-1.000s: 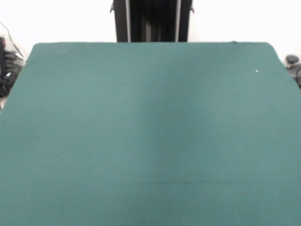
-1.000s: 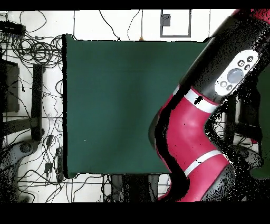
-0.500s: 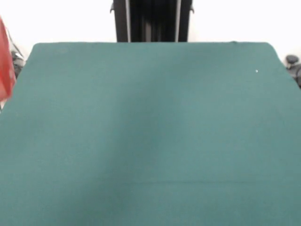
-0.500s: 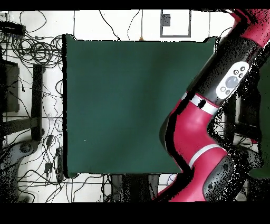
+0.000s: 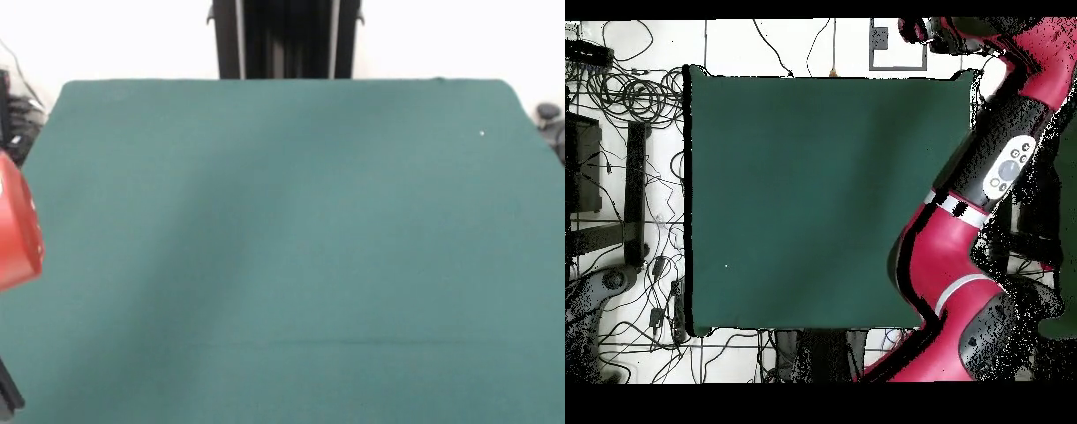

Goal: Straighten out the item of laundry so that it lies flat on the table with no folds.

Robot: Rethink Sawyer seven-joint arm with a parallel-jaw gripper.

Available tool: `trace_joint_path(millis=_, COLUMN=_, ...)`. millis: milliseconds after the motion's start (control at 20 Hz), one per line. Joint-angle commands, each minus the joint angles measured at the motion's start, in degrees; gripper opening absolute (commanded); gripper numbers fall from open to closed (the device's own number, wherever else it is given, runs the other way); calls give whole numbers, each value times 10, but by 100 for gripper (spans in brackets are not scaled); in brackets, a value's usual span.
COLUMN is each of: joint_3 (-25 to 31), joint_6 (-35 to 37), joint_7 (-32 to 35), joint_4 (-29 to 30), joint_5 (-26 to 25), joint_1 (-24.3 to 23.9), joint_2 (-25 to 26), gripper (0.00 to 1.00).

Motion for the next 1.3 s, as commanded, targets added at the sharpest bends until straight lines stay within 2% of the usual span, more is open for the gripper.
trace_joint_path(millis=50, joint_3=-116, joint_6=-66, joint_7=105, joint_4=13, joint_5=39, joint_1=20, joint_2=4, gripper=0)
trace_joint_path(millis=200, joint_3=-123, joint_6=-65, joint_7=101, joint_4=3, joint_5=47, joint_1=26, joint_2=-3, gripper=0)
trace_joint_path(millis=250, joint_3=-122, joint_6=-45, joint_7=68, joint_4=-12, joint_5=24, joint_1=38, joint_2=-15, gripper=0)
trace_joint_path(millis=550, joint_3=-108, joint_6=-44, joint_7=77, joint_4=-24, joint_5=56, joint_1=47, joint_2=-14, gripper=0)
trace_joint_path(millis=700, joint_3=-110, joint_6=-1, joint_7=105, joint_4=-31, joint_5=62, joint_1=56, joint_2=-20, gripper=0)
trace_joint_path(millis=900, joint_3=-152, joint_6=-69, joint_7=116, joint_4=17, joint_5=88, joint_1=49, joint_2=-39, gripper=0)
trace_joint_path(millis=1000, joint_3=-191, joint_6=-58, joint_7=159, joint_4=54, joint_5=104, joint_1=42, joint_2=-60, gripper=0)
trace_joint_path(millis=1150, joint_3=-214, joint_6=-2, joint_7=205, joint_4=81, joint_5=154, joint_1=47, joint_2=-61, gripper=0)
trace_joint_path(millis=1300, joint_3=-261, joint_6=28, joint_7=278, joint_4=119, joint_5=188, joint_1=53, joint_2=-93, gripper=0)
